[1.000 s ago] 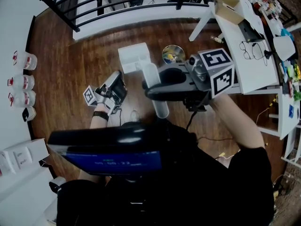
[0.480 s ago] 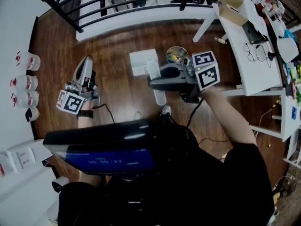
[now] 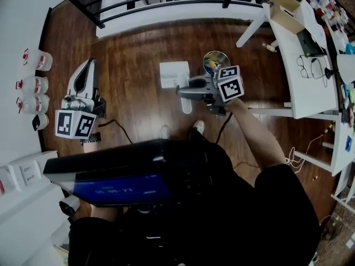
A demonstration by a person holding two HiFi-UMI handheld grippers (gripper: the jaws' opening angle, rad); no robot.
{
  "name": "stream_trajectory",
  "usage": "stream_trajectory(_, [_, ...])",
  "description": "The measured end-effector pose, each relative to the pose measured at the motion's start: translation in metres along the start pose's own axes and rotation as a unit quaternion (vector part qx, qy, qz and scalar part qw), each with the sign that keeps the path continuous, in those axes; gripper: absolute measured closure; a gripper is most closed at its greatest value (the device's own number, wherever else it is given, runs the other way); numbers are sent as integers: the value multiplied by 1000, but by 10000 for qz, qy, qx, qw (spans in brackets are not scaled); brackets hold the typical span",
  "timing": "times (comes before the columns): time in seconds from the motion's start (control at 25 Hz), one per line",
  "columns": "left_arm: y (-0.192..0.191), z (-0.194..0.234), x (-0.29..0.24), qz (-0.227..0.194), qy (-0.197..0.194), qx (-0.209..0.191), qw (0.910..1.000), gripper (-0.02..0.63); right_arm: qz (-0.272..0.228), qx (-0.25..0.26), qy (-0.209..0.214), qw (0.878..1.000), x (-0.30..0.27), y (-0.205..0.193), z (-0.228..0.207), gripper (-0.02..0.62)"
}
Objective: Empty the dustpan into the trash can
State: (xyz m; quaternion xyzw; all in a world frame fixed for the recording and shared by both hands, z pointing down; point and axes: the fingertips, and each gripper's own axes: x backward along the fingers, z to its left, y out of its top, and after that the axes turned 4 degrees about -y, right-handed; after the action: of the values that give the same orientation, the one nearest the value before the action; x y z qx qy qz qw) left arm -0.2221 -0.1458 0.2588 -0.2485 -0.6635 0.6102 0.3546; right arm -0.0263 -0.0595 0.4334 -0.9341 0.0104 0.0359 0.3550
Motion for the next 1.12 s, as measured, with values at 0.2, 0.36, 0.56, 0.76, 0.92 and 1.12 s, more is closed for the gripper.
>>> stream_trajectory(0.2, [-1,11,-4,224,444,-372,9981,606,285,-85,-6,9996,-6,-24,-39,460])
stream_trajectory(0.36, [10,12,2,-14,637,-238,9977,606,305,-208,62,9993,-5,-31,-56,460])
stream_trajectory(0.56, [16,10,6,-72,767,-225,9968,606,307,-385,56,9988,1,-36,-77,460])
stream_trajectory(0.76, [16,-1,3,-45,802,-250,9965,606,454,-551,-10,9974,11,-50,-102,460])
stream_trajectory(0.92, [12,-4,0,6,834,-247,9962,606,548,-646,-7,9964,20,-58,-116,460])
stream_trajectory(1.12, [12,1,6,4,944,-203,9953,606,603,-743,-27,9954,20,-66,-123,460])
